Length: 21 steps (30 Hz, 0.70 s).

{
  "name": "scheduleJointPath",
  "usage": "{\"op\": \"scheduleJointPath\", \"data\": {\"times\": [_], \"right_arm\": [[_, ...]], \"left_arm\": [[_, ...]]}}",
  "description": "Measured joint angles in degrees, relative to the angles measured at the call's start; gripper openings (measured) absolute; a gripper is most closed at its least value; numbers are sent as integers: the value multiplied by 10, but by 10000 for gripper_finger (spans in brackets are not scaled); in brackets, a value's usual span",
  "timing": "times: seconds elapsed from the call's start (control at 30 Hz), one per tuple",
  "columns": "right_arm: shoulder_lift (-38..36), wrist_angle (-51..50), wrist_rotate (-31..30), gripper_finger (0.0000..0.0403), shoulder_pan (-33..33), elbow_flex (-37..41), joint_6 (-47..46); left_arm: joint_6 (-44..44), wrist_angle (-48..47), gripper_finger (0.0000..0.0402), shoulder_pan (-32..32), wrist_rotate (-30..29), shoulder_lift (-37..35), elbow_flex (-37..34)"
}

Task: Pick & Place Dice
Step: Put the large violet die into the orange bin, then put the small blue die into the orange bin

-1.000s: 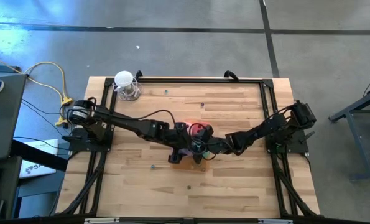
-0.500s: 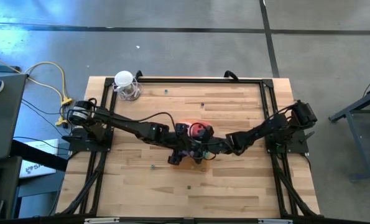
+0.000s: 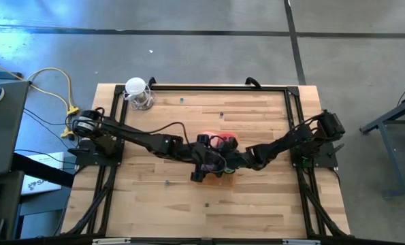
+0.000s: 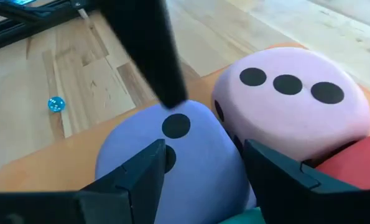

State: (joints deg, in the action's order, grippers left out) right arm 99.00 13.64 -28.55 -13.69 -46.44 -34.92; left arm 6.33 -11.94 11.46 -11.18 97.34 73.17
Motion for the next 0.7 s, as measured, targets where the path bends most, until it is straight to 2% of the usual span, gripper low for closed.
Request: {"op": "scheduleJointPath", "data": {"times": [0.43,0.7], "right_arm": [[-10,58,-6,210,-2,0,94],[-77,37,-58,210,-23,0,147]], "left_arm": [[-31,-23,379,4,-21,-24,-1],[-81,-130,379,25,-26,-84,-1]]}}
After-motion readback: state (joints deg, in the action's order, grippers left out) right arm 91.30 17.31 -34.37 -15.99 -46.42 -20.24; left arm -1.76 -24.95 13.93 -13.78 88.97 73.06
